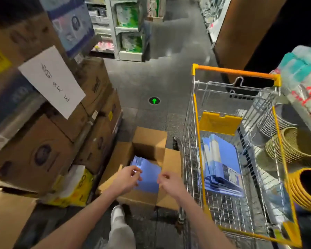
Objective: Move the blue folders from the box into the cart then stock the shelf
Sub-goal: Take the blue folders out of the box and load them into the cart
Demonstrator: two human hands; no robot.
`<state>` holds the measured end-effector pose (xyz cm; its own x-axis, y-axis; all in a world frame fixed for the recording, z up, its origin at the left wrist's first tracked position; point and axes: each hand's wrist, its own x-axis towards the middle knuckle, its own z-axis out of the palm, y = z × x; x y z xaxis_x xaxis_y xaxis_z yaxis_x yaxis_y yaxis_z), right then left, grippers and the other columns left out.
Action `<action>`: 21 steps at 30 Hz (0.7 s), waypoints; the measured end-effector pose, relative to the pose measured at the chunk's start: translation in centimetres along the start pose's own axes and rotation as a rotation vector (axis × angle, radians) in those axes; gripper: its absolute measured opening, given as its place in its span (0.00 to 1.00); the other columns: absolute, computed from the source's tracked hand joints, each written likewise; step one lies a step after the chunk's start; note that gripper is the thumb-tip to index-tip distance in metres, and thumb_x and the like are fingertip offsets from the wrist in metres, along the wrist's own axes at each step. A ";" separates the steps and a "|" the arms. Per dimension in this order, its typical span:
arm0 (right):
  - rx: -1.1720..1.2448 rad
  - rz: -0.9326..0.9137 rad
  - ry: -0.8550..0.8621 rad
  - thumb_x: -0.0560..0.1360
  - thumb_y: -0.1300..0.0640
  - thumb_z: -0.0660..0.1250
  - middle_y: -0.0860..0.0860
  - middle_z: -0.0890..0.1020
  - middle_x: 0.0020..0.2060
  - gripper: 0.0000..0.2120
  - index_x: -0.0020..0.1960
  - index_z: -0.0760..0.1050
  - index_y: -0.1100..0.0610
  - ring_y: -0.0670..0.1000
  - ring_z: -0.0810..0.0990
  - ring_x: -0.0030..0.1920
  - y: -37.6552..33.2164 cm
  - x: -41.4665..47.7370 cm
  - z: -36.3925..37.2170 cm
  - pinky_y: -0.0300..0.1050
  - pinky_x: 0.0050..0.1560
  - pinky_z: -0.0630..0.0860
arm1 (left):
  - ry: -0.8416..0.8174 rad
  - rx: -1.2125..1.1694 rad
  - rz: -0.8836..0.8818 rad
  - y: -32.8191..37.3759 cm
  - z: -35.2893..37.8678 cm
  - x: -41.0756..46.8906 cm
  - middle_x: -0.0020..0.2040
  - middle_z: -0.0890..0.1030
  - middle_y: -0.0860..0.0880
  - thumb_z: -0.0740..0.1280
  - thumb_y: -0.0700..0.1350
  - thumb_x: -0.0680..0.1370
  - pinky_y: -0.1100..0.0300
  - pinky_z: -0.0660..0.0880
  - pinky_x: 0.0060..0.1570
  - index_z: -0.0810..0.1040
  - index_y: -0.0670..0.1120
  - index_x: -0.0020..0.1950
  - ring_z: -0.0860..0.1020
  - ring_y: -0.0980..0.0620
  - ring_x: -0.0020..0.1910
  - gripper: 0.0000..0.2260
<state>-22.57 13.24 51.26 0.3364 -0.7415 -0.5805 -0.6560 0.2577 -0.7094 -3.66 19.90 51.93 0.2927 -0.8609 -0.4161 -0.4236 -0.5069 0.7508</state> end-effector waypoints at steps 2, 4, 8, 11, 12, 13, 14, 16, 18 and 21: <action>-0.054 0.024 -0.034 0.73 0.48 0.58 0.59 0.83 0.43 0.16 0.39 0.77 0.59 0.61 0.83 0.43 -1.4 1.9 2.2 0.47 0.40 0.71 | 0.005 -0.008 -0.028 -1.7 -1.7 1.0 0.36 0.84 0.54 0.63 0.40 0.82 0.55 0.81 0.40 0.80 0.48 0.49 0.84 0.51 0.34 0.07; -0.053 0.042 -0.035 0.77 0.53 0.59 0.61 0.83 0.45 0.16 0.45 0.78 0.64 0.59 0.81 0.40 -3.0 4.0 4.2 0.47 0.40 0.71 | -0.001 -0.017 -0.052 -3.5 -3.2 2.9 0.36 0.84 0.55 0.63 0.41 0.82 0.55 0.80 0.40 0.80 0.47 0.51 0.84 0.51 0.34 0.06; -0.097 0.123 -0.065 0.80 0.54 0.59 0.58 0.84 0.47 0.11 0.47 0.78 0.57 0.58 0.82 0.45 -5.0 10.3 8.5 0.55 0.50 0.78 | -0.056 -0.016 -0.107 -7.7 -5.7 8.6 0.37 0.84 0.56 0.63 0.43 0.82 0.55 0.82 0.40 0.80 0.48 0.52 0.84 0.52 0.35 0.06; -0.153 0.166 -0.071 0.81 0.53 0.59 0.56 0.83 0.47 0.11 0.50 0.79 0.56 0.57 0.81 0.49 -5.6 14.5 10.4 0.56 0.56 0.76 | -0.100 -0.022 -0.157 -9.4 -6.7 12.6 0.40 0.84 0.54 0.61 0.43 0.83 0.63 0.76 0.34 0.79 0.48 0.53 0.82 0.53 0.34 0.07; -0.165 0.178 -0.071 0.81 0.54 0.59 0.57 0.83 0.46 0.12 0.49 0.79 0.58 0.58 0.81 0.49 -5.3 16.1 11.0 0.56 0.56 0.76 | -0.110 -0.028 -0.171 -10.1 -6.8 13.9 0.41 0.85 0.53 0.60 0.43 0.83 0.63 0.76 0.35 0.79 0.47 0.54 0.81 0.52 0.34 0.08; -0.184 0.196 -0.071 0.81 0.55 0.60 0.58 0.83 0.46 0.13 0.49 0.79 0.61 0.59 0.81 0.49 -5.2 17.9 11.6 0.56 0.55 0.75 | -0.125 -0.043 -0.199 -11.0 -6.9 15.3 0.42 0.85 0.51 0.61 0.43 0.83 0.61 0.78 0.38 0.80 0.46 0.54 0.81 0.50 0.35 0.08; -0.190 0.222 -0.076 0.81 0.55 0.61 0.58 0.83 0.46 0.12 0.47 0.80 0.61 0.59 0.81 0.49 -4.7 19.8 12.3 0.55 0.55 0.75 | -0.142 -0.062 -0.227 -12.3 -6.7 16.8 0.43 0.86 0.50 0.61 0.43 0.82 0.57 0.80 0.42 0.80 0.46 0.54 0.82 0.48 0.35 0.08; -0.158 0.248 -0.058 0.79 0.54 0.63 0.55 0.82 0.43 0.09 0.42 0.77 0.54 0.58 0.80 0.47 -3.6 22.5 13.2 0.54 0.52 0.76 | -0.162 -0.085 -0.254 -14.2 -6.0 19.1 0.44 0.86 0.48 0.61 0.47 0.79 0.48 0.82 0.47 0.80 0.49 0.53 0.84 0.45 0.40 0.09; -0.112 0.279 -0.044 0.75 0.48 0.61 0.55 0.82 0.41 0.10 0.40 0.76 0.53 0.59 0.80 0.44 -1.7 24.7 14.0 0.56 0.51 0.77 | -0.195 -0.093 -0.288 -16.3 -4.9 20.9 0.46 0.86 0.46 0.63 0.48 0.78 0.47 0.81 0.48 0.80 0.51 0.51 0.84 0.43 0.44 0.08; -0.081 0.343 -0.086 0.71 0.45 0.58 0.60 0.84 0.45 0.17 0.42 0.77 0.57 0.64 0.81 0.48 2.0 28.7 15.2 0.63 0.54 0.78 | -0.216 -0.145 -0.386 -21.3 -0.9 24.4 0.42 0.84 0.47 0.62 0.55 0.74 0.44 0.81 0.48 0.78 0.56 0.44 0.84 0.41 0.46 0.06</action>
<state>-3.96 1.94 27.06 0.1413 -0.5648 -0.8131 -0.7906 0.4299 -0.4360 13.28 9.73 26.29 0.2136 -0.6079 -0.7647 -0.1903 -0.7937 0.5778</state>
